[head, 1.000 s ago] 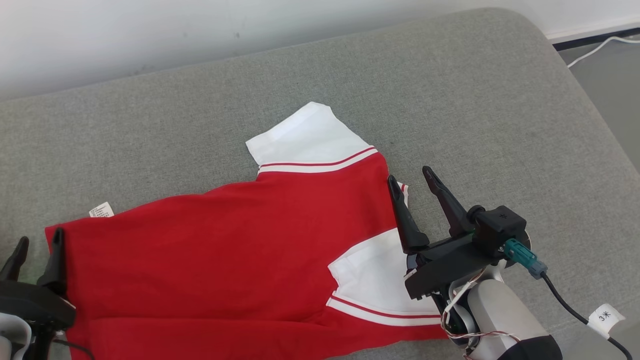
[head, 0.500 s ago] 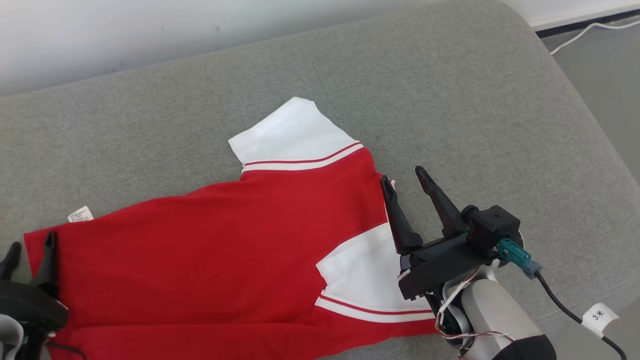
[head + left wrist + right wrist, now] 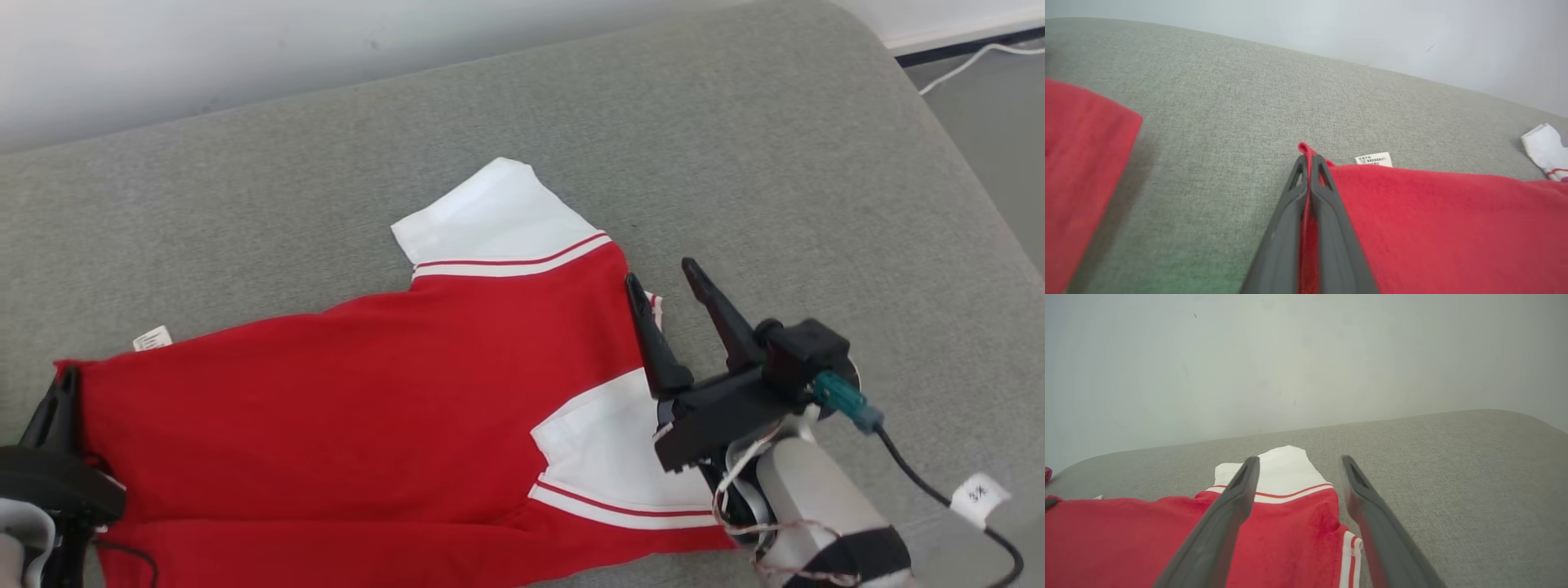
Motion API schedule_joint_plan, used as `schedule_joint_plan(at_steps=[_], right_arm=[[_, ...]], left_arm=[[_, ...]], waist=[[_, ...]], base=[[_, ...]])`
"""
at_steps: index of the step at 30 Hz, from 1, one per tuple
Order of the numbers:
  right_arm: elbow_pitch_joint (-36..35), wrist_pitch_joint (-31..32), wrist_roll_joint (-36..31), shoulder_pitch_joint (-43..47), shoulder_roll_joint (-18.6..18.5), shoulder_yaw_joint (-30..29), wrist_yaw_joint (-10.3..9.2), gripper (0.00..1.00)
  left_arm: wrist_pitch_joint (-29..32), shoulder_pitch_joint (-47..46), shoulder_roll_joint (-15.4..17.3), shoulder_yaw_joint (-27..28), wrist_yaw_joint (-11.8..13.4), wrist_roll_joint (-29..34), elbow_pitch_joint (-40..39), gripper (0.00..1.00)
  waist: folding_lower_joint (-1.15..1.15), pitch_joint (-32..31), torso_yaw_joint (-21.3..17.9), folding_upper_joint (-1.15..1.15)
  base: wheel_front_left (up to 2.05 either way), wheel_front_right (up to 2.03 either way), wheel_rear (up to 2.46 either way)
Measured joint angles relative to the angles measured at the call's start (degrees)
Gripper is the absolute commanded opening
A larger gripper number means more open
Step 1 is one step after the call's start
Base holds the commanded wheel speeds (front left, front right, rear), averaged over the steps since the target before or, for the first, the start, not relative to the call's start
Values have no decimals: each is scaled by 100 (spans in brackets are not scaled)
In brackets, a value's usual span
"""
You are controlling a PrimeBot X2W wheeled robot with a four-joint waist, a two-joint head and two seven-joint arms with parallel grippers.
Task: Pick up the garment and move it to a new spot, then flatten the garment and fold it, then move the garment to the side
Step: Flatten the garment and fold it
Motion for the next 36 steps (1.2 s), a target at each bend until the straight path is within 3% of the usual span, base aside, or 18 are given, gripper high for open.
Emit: schedule_joint_plan(at_steps=[5,27,36], right_arm=[[478,0,55,-472,-79,2,-1,100],[4079,588,732,-3655,-90,304,0,100],[4963,641,794,-4380,-44,330,0,100]], left_arm=[[-103,39,-66,-101,-16,2,-282,0],[-218,24,-333,-493,164,220,-1750,0],[-218,-134,-443,-636,188,258,-2022,0]], waist=[[0,18,135,0],[1,832,997,0],[2,1286,1301,0]], base=[[0,0,0],[0,0,0],[0,0,0]])
